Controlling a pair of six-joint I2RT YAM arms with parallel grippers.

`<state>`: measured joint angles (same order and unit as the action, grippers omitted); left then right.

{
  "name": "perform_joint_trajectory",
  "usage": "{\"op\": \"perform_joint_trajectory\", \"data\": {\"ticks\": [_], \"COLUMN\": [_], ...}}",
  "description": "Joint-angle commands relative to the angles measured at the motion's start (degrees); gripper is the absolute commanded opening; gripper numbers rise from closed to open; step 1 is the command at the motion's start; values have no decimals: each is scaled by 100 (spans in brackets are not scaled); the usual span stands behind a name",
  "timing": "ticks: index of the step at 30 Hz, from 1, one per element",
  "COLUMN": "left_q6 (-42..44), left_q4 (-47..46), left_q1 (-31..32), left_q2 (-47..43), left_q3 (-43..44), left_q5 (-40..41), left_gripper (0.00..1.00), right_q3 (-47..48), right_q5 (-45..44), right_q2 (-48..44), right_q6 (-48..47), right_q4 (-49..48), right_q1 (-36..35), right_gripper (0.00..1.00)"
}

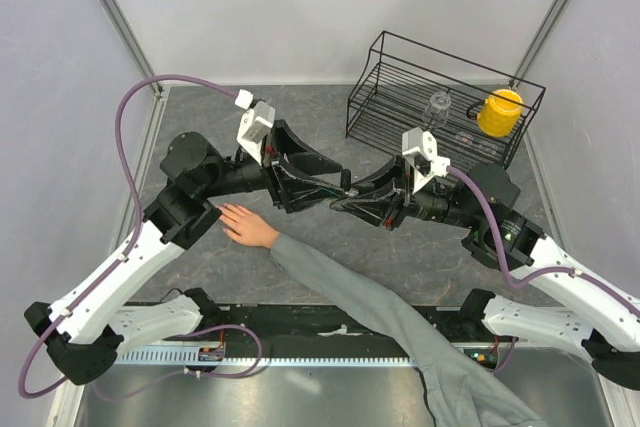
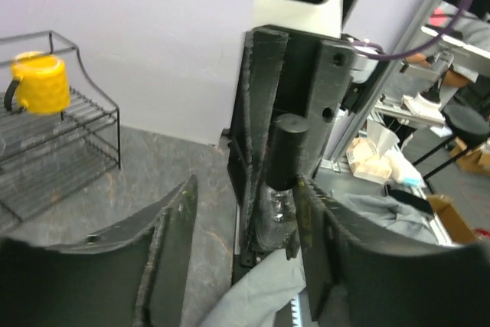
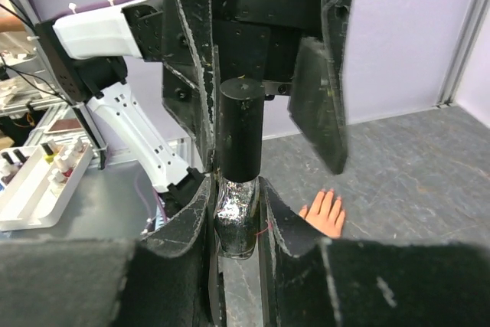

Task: Paint the nails

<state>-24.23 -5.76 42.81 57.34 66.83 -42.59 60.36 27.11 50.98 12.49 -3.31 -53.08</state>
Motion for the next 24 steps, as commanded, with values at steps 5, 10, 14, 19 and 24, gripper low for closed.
{"op": "perform_joint_trajectory", "data": {"ticks": [5,10,14,19,24], "left_q6": [331,226,-11,23,313], "left_q4": [1656,1973,1938,1868,1657], "left_q1": [-53,-53,-44,87,438], "left_q2": [-258,-671,-690,-198,119], "left_q3": [629,647,594,832,955], "left_q5": [1199,2148,2597,3221,3976], "left_gripper": [83,72,68,58,54], "right_q3": [468,687,1004,1153,1198], "right_q5": [-390,-1460,-2244,-2676,-2966], "right_q2": [113,316,684,948,1072], "right_q6": [-396,-502,-450,-441,-370], "right_q4": [-181,601,1139,1298,1351], "right_q1": [-27,-27,-27,-27,-36], "right_gripper": [0,0,0,0,0]}}
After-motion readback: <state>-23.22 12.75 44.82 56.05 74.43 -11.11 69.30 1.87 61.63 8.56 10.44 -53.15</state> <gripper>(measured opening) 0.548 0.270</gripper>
